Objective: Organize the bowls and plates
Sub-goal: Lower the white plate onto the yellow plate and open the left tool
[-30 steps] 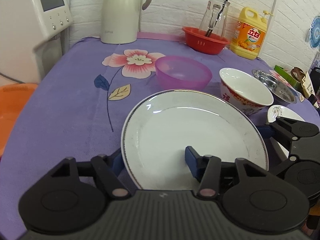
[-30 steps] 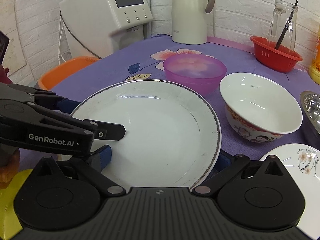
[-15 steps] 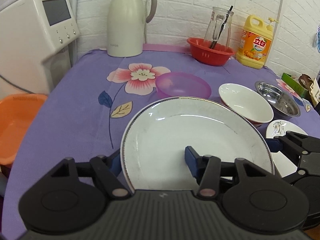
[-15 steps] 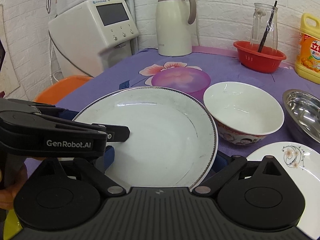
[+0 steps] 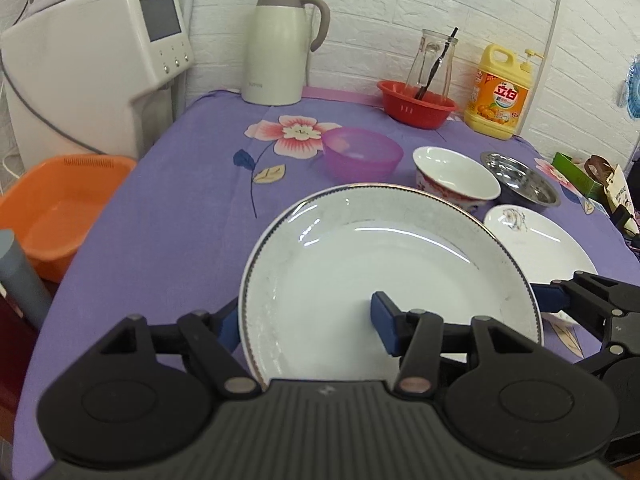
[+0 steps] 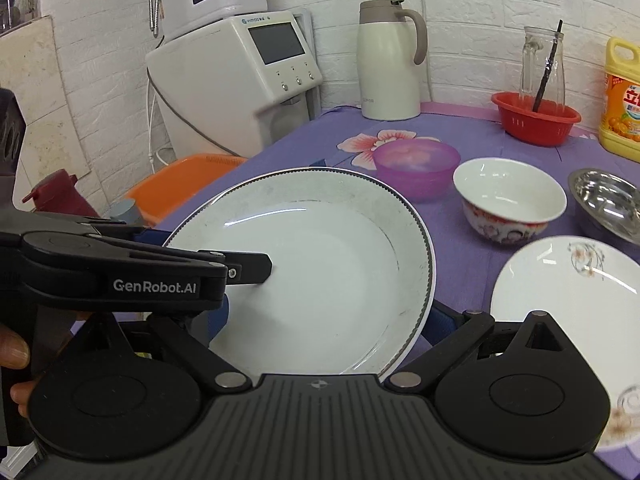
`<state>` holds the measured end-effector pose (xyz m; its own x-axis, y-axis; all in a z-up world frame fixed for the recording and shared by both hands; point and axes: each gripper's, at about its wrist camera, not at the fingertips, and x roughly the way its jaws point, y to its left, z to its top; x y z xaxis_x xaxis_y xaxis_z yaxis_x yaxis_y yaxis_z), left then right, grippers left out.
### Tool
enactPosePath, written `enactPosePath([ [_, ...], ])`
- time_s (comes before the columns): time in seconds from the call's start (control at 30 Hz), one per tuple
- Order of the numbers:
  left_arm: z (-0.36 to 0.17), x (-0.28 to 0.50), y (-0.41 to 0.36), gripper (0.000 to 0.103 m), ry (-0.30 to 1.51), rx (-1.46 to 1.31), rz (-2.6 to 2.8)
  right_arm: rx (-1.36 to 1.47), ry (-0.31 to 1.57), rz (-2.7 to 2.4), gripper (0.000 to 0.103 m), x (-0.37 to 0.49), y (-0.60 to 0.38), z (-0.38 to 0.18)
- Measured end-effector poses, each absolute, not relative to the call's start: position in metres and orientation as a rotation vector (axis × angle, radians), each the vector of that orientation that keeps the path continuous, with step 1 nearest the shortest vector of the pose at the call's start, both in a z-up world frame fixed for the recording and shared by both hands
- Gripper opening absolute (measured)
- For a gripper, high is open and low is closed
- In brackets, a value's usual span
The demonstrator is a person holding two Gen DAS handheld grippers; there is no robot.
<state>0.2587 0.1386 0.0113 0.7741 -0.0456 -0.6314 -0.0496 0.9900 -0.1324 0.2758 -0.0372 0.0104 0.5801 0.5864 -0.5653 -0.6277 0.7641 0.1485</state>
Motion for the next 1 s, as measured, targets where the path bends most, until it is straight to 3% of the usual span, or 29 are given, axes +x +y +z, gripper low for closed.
enactPosePath([
  [0.4, -0.021, 0.197, 0.128, 0.06, 0.687, -0.207, -0.004, -0.15, 0.613, 0.638, 0.103, 0.2, -0.041, -0.014],
  [0.6, -0.023, 0.189, 0.117, 0.071, 0.613, -0.131, -0.007, -0.219, 0.608, 0.61, 0.103, 0.201, -0.037, -0.025],
  [0.7, -0.013, 0.183, 0.12, 0.072, 0.564, -0.13, -0.016, -0.149, 0.649, 0.617, 0.103, 0.206, -0.049, -0.028],
  [1.0, 0.012, 0.212, 0.112, 0.072, 0.578, -0.222, -0.062, 0.054, 0.527, 0.497, 0.103, 0.222, -0.115, 0.002],
])
